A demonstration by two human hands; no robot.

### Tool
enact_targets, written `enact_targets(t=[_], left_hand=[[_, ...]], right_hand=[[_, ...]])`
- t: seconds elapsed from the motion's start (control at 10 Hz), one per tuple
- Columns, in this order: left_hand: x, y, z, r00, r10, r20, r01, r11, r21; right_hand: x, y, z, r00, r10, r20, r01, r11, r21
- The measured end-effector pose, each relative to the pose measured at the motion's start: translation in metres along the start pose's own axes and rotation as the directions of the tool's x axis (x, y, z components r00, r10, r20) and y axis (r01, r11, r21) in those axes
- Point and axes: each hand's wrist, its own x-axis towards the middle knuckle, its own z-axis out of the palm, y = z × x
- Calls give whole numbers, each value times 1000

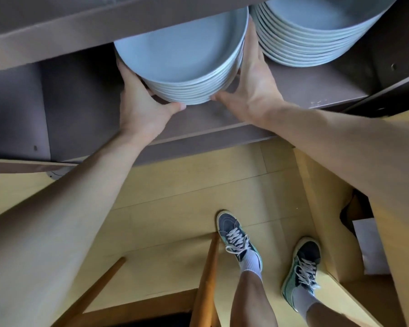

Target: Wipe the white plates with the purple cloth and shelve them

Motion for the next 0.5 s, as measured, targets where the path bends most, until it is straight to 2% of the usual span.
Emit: enact_targets(t=[0.2, 0.5], left_hand=[[-19, -1, 2, 1000, -2, 15, 0, 991, 133], [-102, 25, 5, 990, -76, 115, 40, 959, 280]], right_hand=[[-5, -10, -8, 997, 72, 36, -64, 981, -182], [-76, -14, -20, 963, 160, 214, -110, 967, -229]])
